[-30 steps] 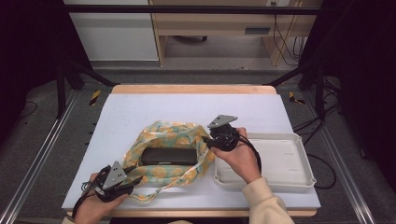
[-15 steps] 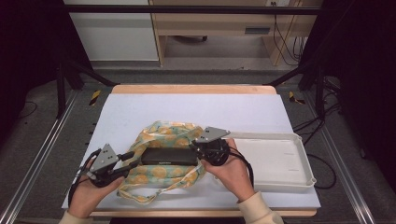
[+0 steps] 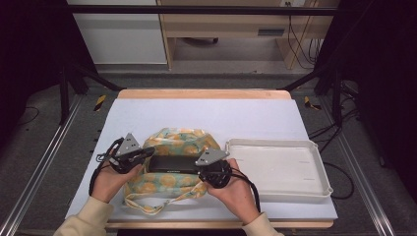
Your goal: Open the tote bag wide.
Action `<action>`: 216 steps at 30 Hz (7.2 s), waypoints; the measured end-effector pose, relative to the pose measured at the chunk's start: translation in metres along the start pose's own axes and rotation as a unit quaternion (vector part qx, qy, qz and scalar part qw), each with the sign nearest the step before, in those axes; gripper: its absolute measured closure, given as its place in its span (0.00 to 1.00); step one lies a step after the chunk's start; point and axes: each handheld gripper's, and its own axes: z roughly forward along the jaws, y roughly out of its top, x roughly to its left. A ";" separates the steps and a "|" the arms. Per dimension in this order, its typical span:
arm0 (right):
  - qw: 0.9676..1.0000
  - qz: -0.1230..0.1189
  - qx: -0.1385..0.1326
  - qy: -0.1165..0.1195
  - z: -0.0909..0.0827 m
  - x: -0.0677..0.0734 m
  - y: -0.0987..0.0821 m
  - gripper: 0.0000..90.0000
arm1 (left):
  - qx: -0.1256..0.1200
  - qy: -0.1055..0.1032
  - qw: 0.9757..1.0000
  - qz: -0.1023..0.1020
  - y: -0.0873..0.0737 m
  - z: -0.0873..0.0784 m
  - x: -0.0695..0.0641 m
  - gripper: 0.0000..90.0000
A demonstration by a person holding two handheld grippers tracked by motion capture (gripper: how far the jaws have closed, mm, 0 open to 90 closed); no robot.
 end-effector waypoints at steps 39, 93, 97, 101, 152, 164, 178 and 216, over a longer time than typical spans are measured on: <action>0.993 0.013 0.117 -0.002 0.039 0.007 -0.039 1.00 | 0.074 0.030 0.997 -0.021 -0.040 0.037 0.018 1.00; 0.997 -0.015 0.073 -0.011 0.007 0.003 -0.032 1.00 | -0.007 0.023 1.000 -0.016 -0.034 -0.025 -0.014 1.00; 0.999 -0.016 0.043 -0.014 -0.009 0.001 -0.021 1.00 | -0.022 0.012 1.000 -0.010 -0.035 -0.033 -0.028 1.00; 0.999 -0.022 0.007 -0.040 -0.017 -0.006 -0.005 1.00 | -0.019 -0.004 1.000 0.000 -0.037 -0.026 -0.035 1.00; 0.981 0.029 0.166 -0.100 0.059 -0.078 -0.018 1.00 | 0.094 -0.037 0.994 0.033 -0.055 0.003 -0.051 1.00; 0.992 0.021 0.072 -0.104 0.016 -0.051 -0.004 1.00 | 0.094 -0.044 0.994 0.037 -0.054 0.000 -0.052 1.00; 0.995 0.017 0.059 -0.081 0.000 -0.003 -0.028 1.00 | 0.091 -0.044 0.994 0.035 -0.053 0.000 -0.053 1.00; 0.990 0.002 0.116 -0.085 0.016 0.019 -0.057 1.00 | 0.016 -0.053 0.998 0.033 -0.019 -0.031 -0.045 1.00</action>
